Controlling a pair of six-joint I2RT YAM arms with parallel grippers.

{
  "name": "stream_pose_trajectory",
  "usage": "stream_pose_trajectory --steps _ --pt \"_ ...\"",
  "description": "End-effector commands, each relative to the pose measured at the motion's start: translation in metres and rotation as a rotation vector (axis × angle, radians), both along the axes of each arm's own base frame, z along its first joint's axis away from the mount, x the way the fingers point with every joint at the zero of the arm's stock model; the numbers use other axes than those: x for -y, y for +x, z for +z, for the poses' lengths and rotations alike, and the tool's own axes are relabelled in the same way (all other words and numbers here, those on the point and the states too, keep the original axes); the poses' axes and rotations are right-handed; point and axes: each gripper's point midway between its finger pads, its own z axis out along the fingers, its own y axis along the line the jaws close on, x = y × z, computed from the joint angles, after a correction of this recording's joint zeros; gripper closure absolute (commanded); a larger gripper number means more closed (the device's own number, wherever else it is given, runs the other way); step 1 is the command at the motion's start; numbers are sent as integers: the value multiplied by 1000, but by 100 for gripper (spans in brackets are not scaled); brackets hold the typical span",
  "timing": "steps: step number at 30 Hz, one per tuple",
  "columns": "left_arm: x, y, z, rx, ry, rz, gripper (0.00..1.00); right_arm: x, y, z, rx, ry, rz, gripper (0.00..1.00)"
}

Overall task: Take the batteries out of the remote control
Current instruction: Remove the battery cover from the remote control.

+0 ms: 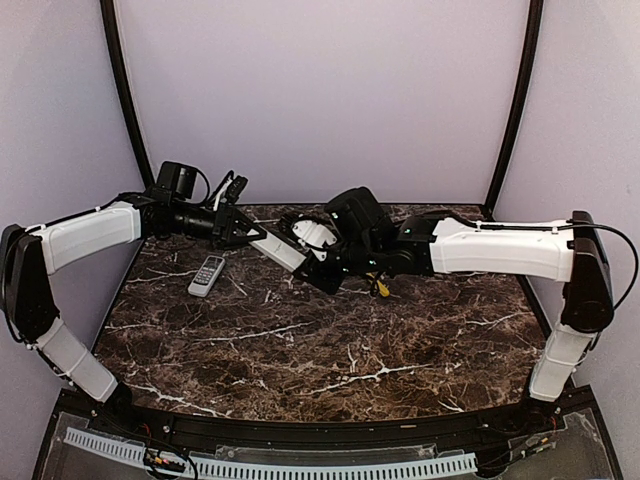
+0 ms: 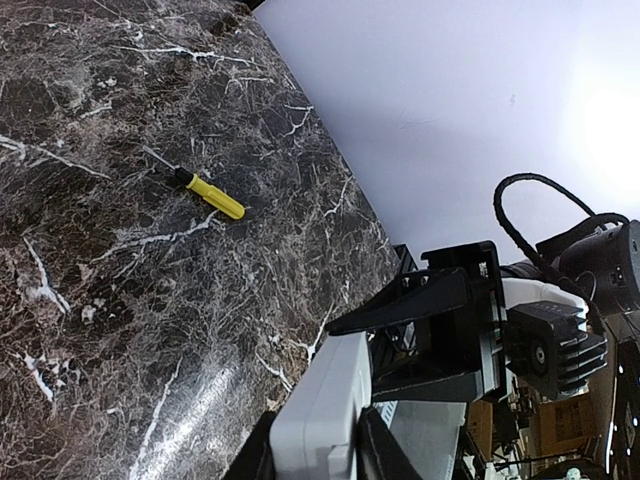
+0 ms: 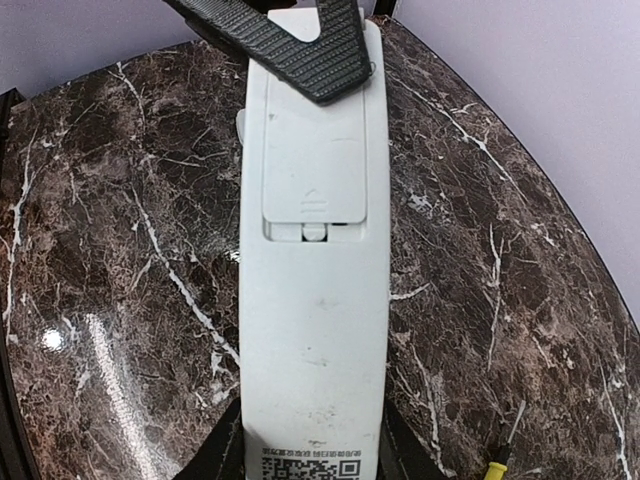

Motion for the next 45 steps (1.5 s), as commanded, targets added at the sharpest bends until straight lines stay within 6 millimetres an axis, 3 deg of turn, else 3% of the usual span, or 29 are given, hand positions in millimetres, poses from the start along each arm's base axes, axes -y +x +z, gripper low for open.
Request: stream_pose_trajectory --steps 1,7,17,23,38,45 --pt "-2 7 2 66 13 -1 86 -1 -3 30 29 73 -5 100" --pt "0 4 -2 65 28 -8 77 -9 -8 30 17 80 17 100" --pt "-2 8 -18 101 164 35 29 -15 -12 25 14 62 31 100" --pt "-6 9 -12 147 189 56 20 -16 -11 17 12 41 32 100" --pt "0 -5 3 225 194 2 18 -15 -4 6 21 3 8 100" --pt "1 -9 12 246 168 -14 12 -15 -3 2 19 -8 3 100"
